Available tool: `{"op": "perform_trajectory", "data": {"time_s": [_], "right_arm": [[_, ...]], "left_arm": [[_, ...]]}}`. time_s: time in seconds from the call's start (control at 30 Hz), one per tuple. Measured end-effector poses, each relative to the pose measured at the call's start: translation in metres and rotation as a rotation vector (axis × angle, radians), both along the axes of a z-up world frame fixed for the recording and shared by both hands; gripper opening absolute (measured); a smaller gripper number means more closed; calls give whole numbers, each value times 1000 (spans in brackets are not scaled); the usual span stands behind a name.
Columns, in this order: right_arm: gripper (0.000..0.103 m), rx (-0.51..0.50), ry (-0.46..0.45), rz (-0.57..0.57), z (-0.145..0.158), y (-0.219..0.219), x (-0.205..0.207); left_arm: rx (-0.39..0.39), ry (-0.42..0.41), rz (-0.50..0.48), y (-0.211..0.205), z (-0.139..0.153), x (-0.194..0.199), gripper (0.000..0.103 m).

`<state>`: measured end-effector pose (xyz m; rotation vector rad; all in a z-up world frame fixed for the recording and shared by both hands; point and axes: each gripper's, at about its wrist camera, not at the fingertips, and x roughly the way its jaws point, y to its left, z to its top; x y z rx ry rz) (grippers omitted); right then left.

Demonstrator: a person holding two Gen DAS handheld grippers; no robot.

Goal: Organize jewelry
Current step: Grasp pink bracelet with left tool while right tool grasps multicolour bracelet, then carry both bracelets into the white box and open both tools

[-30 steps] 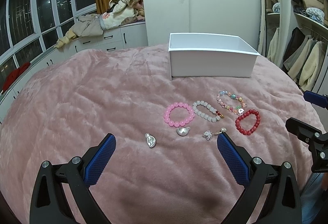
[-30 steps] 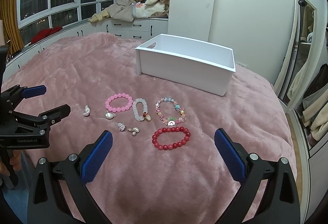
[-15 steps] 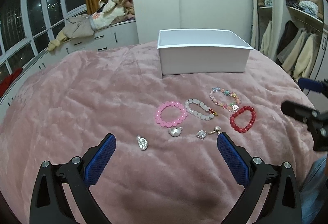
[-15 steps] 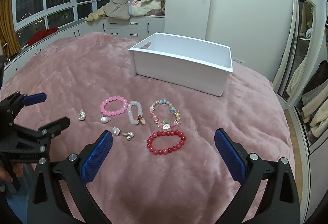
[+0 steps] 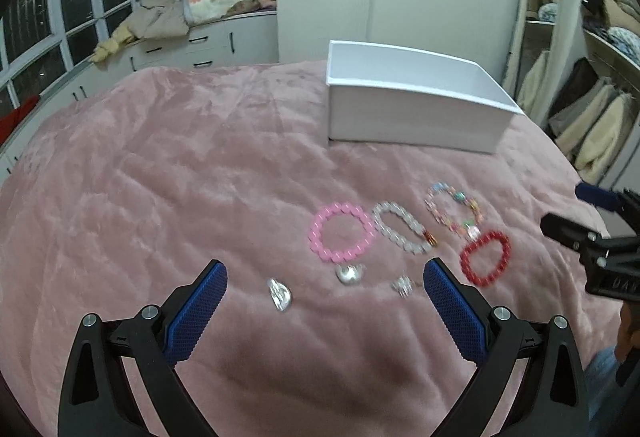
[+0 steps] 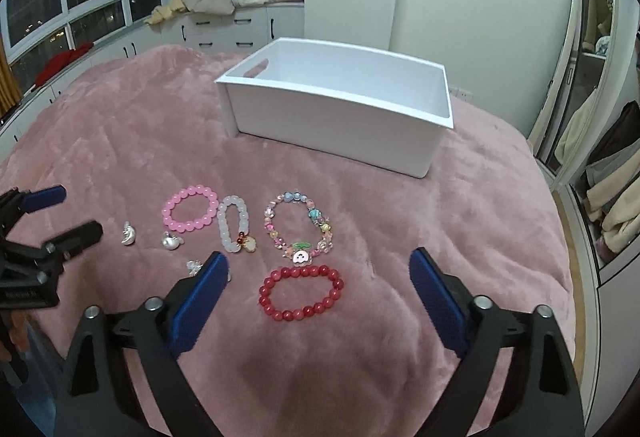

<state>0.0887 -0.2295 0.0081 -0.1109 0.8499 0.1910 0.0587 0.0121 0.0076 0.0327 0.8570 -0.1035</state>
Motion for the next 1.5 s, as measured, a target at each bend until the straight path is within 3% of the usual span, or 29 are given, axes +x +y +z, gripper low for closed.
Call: {"op": "perform_trajectory", "data": {"time_s": [0.23,0.37,0.57,0.63,0.8,0.97,1.1,1.37,1.43,1.5], "right_arm": [[80,-41,36,15,-8,6,44],[75,-45,90,25,-19,10,69],[72,-83,176,37,-43,14,97],[66,-102,200,42,-50,16,103],[64,-121,258,62,-72,21,113],[56,-129,299,65,-89,22,116],[54,-115,302,64,-96,22,117],[27,-73,302,76,-102,11,111],[16,-41,311,79,-100,4,110],[16,27,328,75,-98,-7,109]], "left_arm": [[41,72,35,-9,-3,50,95],[99,126,50,-10,-18,77,83],[160,204,16,-9,-48,104,76],[155,231,-10,-8,-58,111,73],[133,292,-35,-3,-80,127,62],[107,304,-90,-9,-92,135,56],[80,303,-92,-10,-99,139,43],[52,291,-109,-12,-104,131,17],[39,297,-104,-12,-102,131,17],[31,295,-107,-14,-97,127,17]]}}
